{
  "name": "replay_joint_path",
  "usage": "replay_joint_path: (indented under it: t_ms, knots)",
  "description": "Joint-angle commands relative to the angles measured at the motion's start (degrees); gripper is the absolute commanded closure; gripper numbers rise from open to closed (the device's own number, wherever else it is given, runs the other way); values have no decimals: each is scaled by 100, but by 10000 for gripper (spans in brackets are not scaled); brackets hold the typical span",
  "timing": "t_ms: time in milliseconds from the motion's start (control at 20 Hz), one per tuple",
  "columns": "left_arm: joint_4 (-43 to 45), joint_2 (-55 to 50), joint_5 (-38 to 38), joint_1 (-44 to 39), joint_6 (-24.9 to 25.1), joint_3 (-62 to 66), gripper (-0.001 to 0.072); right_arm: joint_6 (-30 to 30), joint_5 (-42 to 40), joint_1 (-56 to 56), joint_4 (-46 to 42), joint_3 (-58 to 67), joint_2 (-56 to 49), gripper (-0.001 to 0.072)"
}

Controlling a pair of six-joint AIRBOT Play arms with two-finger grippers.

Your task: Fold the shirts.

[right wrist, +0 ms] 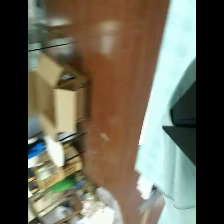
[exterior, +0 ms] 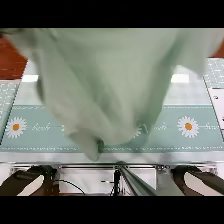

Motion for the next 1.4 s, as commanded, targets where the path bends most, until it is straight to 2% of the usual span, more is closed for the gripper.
replay_joint_path:
  t_ms: [0, 150, 450, 500, 550, 600, 650, 700, 800, 850, 950, 1000, 1050, 1200, 1300, 1350]
  knots:
    - [7, -968, -17, 0, 535, -415, 673, -66, -74, 551, -719, 7, -1322, 690]
    - [7, -2020, -17, 4, 719, -542, 673, -57, -568, 754, -905, 7, -2389, 689]
    - [2, -3956, -13, 13, 719, -542, 674, 70, -302, 780, -328, 7, -3486, 684]
    - [2, -4181, -13, 20, 719, -542, 673, 66, -310, 780, -328, 7, -3501, 641]
    - [2, -4378, -17, 44, 719, -542, 673, -7, -328, 761, -308, 7, -3480, 550]
    - [2, -4507, -17, 72, 717, -542, 673, -90, -295, 688, -229, 7, -3394, 504]
    - [0, -4588, -22, 122, 717, -542, 673, -190, -195, 566, -146, 7, -3257, 464]
    - [2, -4614, -22, 177, 719, -542, 673, -278, 13, 398, -168, 7, -3062, 461]
    - [-4, -4607, -22, 315, 763, -538, 673, -468, 824, -103, -656, 7, -2586, 414]
    - [-4, -4610, -24, 389, 761, -538, 673, -511, 1414, -376, -1268, 7, -2361, 414]
    - [-4, -4610, -131, 496, 758, -538, 673, -509, 2511, -815, -3047, -39, -2072, 414]
    - [-4, -4610, -205, 525, 758, -540, 673, -400, 2771, -1058, -3628, -275, -1950, 413]
    - [-2, -4610, -229, 540, 758, -540, 673, -278, 2745, -1399, -3394, -695, -1784, 412]
    - [2, -4616, -208, 540, 828, -540, 673, -654, 2474, -2197, -2192, -3086, -986, 409]
    - [2, -4616, -212, 540, 826, -540, 673, -1172, 1867, -2463, -1416, -4948, -308, 285]
    - [2, -4616, -212, 540, 824, -540, 673, -1460, 1593, -2518, -1141, -5718, -24, 277]
